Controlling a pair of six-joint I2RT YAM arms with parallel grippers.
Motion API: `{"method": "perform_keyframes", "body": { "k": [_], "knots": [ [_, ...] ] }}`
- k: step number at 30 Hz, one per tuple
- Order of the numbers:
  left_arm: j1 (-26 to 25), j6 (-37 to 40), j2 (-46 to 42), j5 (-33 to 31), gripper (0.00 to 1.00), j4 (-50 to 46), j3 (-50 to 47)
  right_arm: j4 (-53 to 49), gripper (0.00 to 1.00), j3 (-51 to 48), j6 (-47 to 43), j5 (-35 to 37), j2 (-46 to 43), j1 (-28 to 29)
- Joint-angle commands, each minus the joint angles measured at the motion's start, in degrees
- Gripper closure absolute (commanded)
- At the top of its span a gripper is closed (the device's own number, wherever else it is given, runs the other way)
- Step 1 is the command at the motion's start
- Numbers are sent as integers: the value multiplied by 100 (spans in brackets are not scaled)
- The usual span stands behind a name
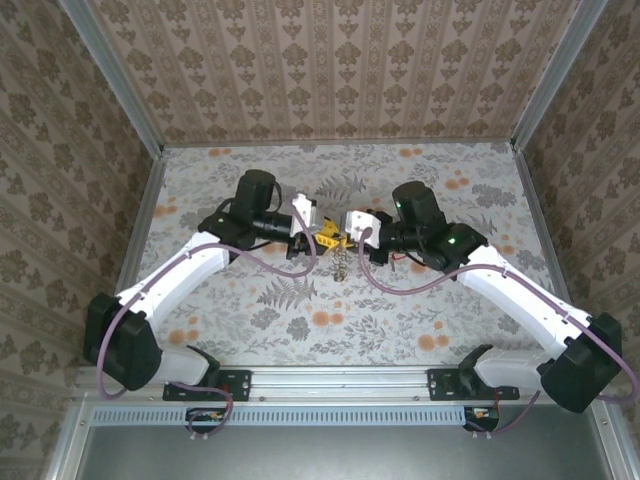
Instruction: Put the keys on the keyring
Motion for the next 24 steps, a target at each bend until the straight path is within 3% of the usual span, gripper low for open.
{"method": "perform_keyframes", "body": {
  "k": [1, 5, 9, 12, 16, 18, 21, 24],
  "knots": [
    [-152, 69, 130, -294, 74, -187, 14, -701, 100, 362, -246, 565, 125, 82],
    [-255, 33, 204, -438, 76, -121, 56, -872, 100, 569, -196, 612, 257, 109],
    [-309, 124, 173, -455, 100, -122, 60, -798, 100, 558, -131, 569, 271, 125],
    [-305, 176, 94, -502, 100, -107, 33, -624, 100, 355, -138, 300, 146, 80],
    [-204, -128, -116, -180, 100, 508, -254, -14, 83, -179, 179, -734, -231, -272],
    [-103, -417, -193, 147, 100, 973, -408, 408, 79, -456, 447, -1313, -420, -471],
    [-5, -833, -283, 597, 100, 1746, -645, 1095, 78, -878, 892, -1868, -612, -662],
    [24, -1096, -288, 828, 100, 2091, -690, 1437, 78, -1096, 1038, -1988, -662, -697]
  ]
}}
